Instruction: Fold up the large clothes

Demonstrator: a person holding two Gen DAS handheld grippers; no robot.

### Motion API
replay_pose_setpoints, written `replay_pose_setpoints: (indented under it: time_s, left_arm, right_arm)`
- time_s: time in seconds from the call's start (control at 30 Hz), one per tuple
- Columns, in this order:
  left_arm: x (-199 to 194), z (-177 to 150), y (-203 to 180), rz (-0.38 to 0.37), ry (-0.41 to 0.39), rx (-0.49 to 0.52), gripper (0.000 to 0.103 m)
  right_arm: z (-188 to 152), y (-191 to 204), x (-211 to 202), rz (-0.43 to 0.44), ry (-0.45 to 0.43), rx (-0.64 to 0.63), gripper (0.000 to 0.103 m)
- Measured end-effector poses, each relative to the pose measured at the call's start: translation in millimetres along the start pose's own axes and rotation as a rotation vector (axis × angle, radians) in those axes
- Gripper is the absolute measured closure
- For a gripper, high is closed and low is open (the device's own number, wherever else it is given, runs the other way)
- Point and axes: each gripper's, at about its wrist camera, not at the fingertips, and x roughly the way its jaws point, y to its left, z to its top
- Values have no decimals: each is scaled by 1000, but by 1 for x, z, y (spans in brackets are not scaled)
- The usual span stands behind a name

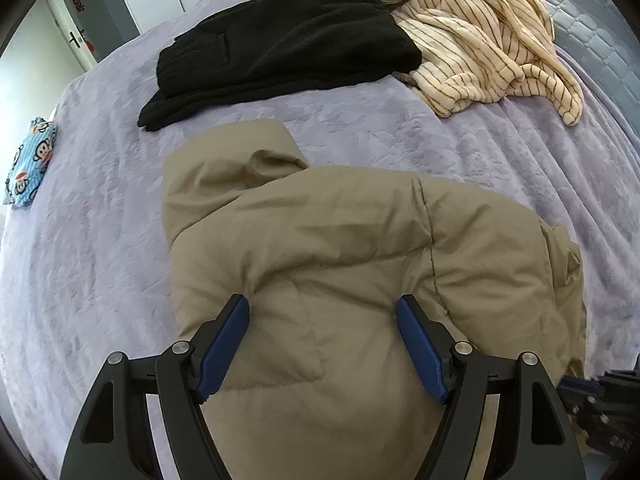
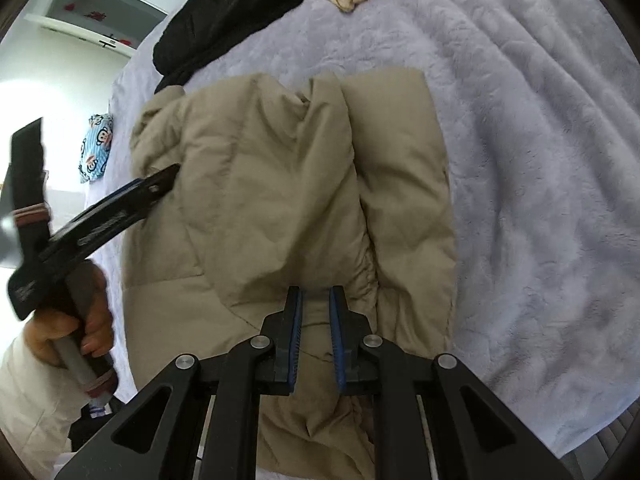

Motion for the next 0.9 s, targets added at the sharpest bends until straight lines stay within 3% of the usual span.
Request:
replay_pose_setpoints:
  time_s: [0.33, 0.37, 0.4, 0.6, 0.7, 0.77, 0.9]
  left_arm:
    - [-22, -17, 14, -27, 49, -56, 25]
    - [-23, -20, 16, -34, 55, -66, 18]
    - [-23, -22, 18, -32, 62, -72, 0]
    - [-25, -37, 29, -36, 90, -86, 0]
    - [-26, -42, 36, -48, 105, -99, 0]
    - [-27, -45, 42, -56, 111, -115, 0]
    - [-26, -51, 52, -73, 123, -156, 0]
  right_arm:
    - [2, 1, 0, -12, 7, 22, 88]
    - [3, 0, 0, -13, 5, 29, 88]
    - [2, -1, 0, -14, 3, 34, 88]
    - [3, 1, -1, -33, 3, 34, 86]
    - [4, 4, -11, -55, -5, 30, 74]
    - [3, 4, -20, -72, -24, 27, 46]
    - [4, -2, -30, -89, -34, 23, 43]
